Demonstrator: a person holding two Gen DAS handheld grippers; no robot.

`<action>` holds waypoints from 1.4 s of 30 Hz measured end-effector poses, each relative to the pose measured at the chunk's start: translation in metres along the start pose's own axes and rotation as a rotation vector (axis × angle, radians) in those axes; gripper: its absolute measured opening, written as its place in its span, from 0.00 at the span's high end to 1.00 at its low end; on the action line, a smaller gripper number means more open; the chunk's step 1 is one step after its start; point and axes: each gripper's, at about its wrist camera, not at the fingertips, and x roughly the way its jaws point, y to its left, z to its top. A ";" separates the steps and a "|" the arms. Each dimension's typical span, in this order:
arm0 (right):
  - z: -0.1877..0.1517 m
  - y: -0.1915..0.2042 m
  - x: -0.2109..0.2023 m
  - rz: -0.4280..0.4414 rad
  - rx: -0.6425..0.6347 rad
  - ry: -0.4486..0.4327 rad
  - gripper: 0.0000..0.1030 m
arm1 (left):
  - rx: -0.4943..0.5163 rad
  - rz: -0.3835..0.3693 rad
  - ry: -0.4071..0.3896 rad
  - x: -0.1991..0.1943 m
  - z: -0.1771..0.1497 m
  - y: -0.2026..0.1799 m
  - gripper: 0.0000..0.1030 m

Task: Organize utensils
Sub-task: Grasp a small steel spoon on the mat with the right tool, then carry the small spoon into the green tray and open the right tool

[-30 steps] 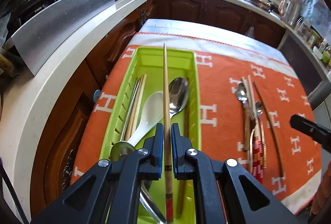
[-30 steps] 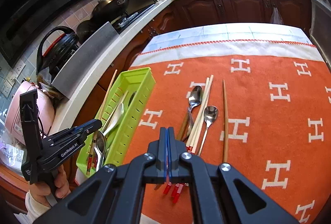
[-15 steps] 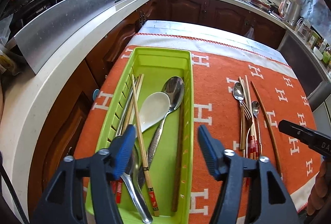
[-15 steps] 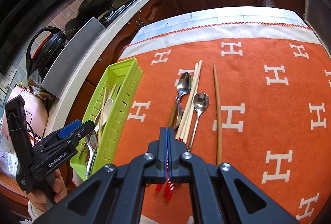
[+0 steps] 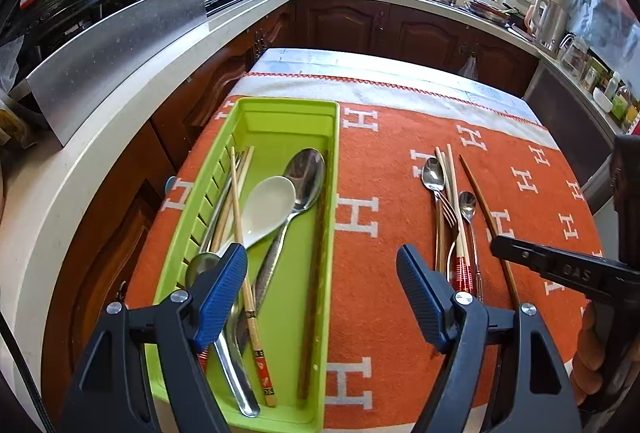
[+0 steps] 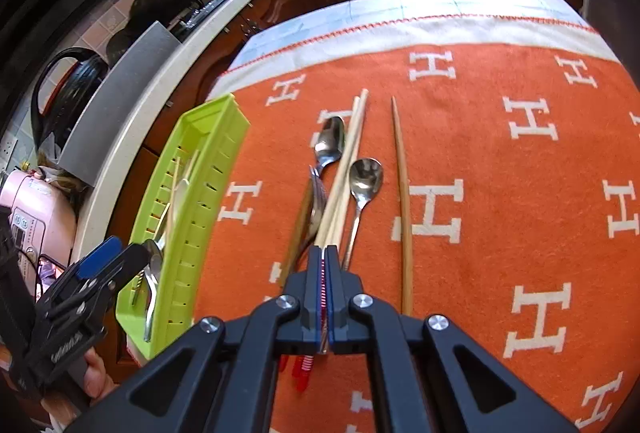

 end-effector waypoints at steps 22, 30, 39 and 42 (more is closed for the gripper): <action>0.011 0.018 0.041 -0.251 -0.136 0.022 0.94 | -0.009 -0.030 0.037 0.009 -0.007 -0.004 0.27; 0.017 0.021 0.044 -0.289 -0.110 0.082 0.94 | -0.018 -0.037 0.033 0.007 -0.008 -0.001 0.27; 0.013 0.002 0.030 -0.192 0.041 0.077 0.97 | -0.059 -0.038 0.016 0.001 -0.011 0.011 0.26; 0.008 0.004 0.015 -0.155 0.068 0.050 0.97 | -0.085 -0.025 0.008 -0.001 -0.013 0.018 0.26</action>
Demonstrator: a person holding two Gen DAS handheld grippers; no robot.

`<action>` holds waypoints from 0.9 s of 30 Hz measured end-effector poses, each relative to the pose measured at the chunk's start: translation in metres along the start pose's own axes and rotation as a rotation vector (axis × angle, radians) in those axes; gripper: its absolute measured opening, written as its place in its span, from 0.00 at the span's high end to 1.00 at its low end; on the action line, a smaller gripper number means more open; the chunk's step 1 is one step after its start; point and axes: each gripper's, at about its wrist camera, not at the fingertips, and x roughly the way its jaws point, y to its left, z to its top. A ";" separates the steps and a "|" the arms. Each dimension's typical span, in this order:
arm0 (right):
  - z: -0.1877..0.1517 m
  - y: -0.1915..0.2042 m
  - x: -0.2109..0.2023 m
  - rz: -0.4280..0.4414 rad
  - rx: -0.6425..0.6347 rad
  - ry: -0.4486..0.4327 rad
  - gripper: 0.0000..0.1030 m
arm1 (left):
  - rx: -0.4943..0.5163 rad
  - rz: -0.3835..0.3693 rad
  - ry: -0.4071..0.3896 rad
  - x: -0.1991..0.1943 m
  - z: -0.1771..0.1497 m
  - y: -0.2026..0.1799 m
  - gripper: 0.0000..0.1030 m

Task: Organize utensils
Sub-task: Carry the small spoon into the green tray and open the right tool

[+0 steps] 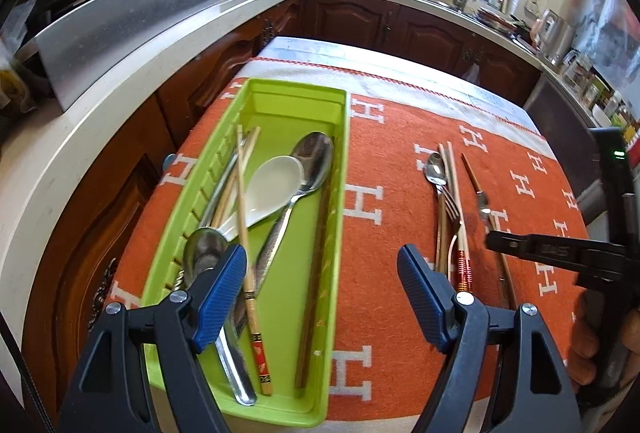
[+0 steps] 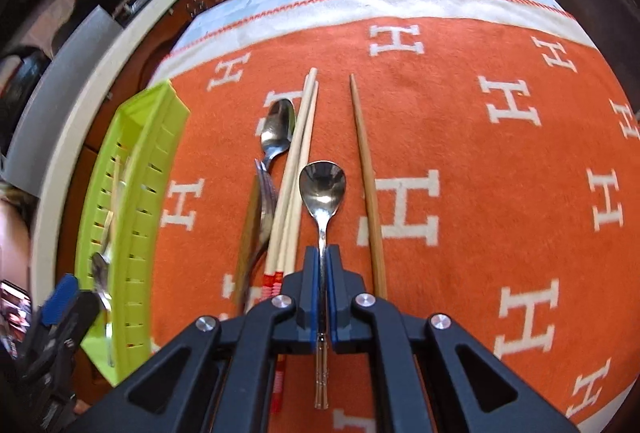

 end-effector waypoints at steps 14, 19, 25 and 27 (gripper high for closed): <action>-0.006 0.109 -0.018 0.425 -0.076 0.049 0.96 | -0.212 0.371 -0.162 -0.035 -0.006 0.061 0.16; -0.005 0.147 -0.003 0.423 -0.136 0.062 0.94 | -0.243 0.459 -0.183 -0.040 -0.004 0.075 0.14; -0.014 0.158 -0.009 0.334 -0.234 0.014 0.93 | -0.255 0.452 -0.157 -0.035 -0.006 0.083 0.14; -0.015 0.153 -0.015 0.305 -0.251 -0.017 0.93 | -0.252 0.448 -0.152 -0.033 -0.006 0.084 0.14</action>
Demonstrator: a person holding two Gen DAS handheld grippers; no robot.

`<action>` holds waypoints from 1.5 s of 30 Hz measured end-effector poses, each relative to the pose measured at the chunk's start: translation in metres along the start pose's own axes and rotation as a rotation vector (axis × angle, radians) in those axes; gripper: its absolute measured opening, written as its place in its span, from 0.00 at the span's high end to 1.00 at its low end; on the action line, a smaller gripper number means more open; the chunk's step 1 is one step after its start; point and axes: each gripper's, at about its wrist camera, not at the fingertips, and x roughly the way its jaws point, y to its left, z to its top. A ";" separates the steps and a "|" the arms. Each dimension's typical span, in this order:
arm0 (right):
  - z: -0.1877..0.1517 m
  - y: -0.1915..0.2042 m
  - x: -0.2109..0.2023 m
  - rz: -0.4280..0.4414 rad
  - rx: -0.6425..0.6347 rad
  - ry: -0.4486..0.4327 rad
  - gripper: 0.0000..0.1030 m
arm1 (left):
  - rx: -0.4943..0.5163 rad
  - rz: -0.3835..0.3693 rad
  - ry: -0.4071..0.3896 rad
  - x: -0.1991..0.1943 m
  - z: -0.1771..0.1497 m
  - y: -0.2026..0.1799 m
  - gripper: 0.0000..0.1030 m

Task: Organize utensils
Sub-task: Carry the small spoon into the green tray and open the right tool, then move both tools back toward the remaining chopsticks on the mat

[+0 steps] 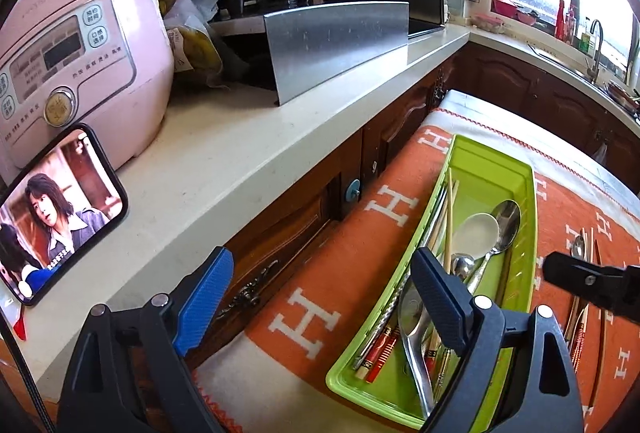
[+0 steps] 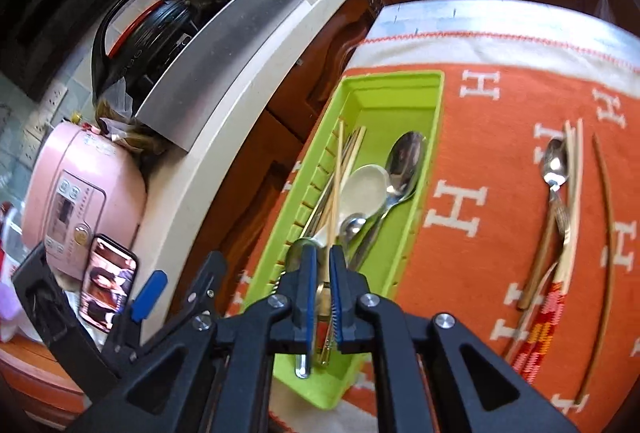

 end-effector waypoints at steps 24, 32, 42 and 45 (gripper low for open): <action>-0.022 -0.138 -0.075 -0.320 0.127 -0.131 0.93 | 0.202 -0.170 -0.015 -0.030 -0.007 -0.078 0.13; -0.028 -0.170 -0.074 -0.346 0.136 -0.100 0.93 | 0.293 -0.336 -0.003 -0.036 0.001 -0.123 0.14; -0.034 -0.179 -0.047 -0.297 0.072 -0.015 0.90 | 0.372 -0.458 0.182 -0.002 -0.006 -0.172 0.42; -0.035 -0.175 -0.038 -0.308 0.026 0.008 0.90 | 0.401 -0.476 0.243 0.010 -0.017 -0.185 0.46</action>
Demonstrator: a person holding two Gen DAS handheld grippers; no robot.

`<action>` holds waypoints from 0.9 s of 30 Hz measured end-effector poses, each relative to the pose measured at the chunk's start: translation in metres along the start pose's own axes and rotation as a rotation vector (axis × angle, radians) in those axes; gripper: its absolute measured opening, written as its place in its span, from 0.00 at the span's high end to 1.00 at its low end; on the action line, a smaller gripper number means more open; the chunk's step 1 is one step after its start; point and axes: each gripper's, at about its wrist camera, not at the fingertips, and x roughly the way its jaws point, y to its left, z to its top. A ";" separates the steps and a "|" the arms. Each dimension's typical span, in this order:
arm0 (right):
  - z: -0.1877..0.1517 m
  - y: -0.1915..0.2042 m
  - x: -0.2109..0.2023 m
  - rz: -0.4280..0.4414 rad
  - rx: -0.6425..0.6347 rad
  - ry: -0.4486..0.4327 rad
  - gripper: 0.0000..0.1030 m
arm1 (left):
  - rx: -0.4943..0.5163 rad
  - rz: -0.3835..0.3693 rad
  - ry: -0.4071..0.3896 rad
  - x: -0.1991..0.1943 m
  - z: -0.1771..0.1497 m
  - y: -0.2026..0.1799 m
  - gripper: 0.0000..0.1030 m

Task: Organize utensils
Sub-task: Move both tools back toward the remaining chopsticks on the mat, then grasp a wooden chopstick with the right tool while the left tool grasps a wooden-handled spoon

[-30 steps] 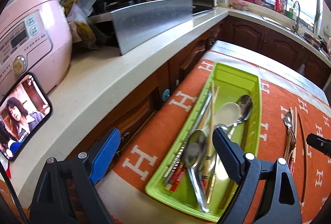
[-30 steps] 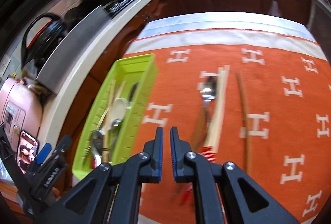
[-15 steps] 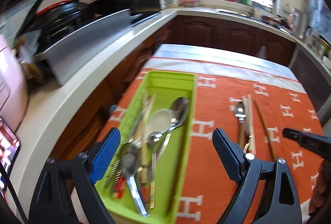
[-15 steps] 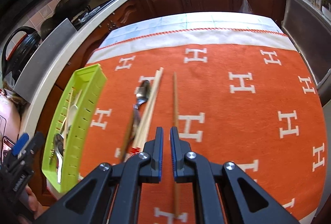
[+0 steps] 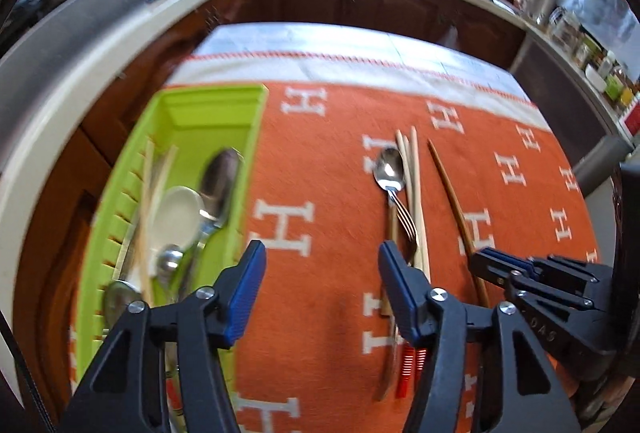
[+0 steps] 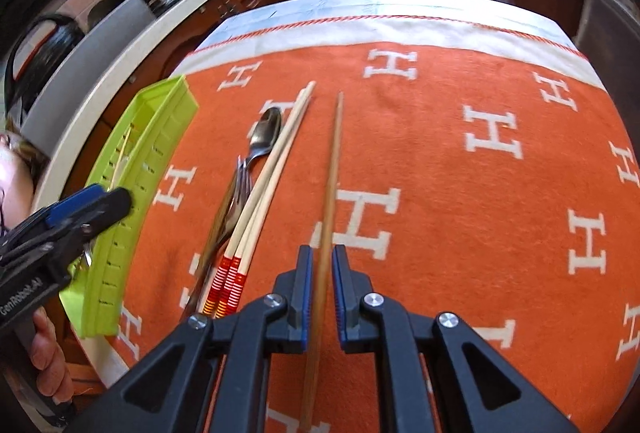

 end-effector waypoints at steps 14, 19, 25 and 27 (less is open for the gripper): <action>-0.006 -0.001 0.002 -0.012 -0.051 -0.031 0.93 | 0.049 -0.045 0.123 0.055 0.013 -0.027 0.53; -0.008 -0.002 0.000 -0.009 -0.048 -0.031 0.93 | 0.062 0.004 0.113 0.062 0.015 -0.028 0.58; -0.007 -0.009 0.001 0.016 0.014 -0.043 0.94 | 0.058 0.055 0.034 0.067 0.022 -0.023 0.95; -0.006 -0.016 -0.001 0.016 0.062 -0.053 0.94 | 0.037 0.074 0.016 0.068 0.023 -0.018 0.95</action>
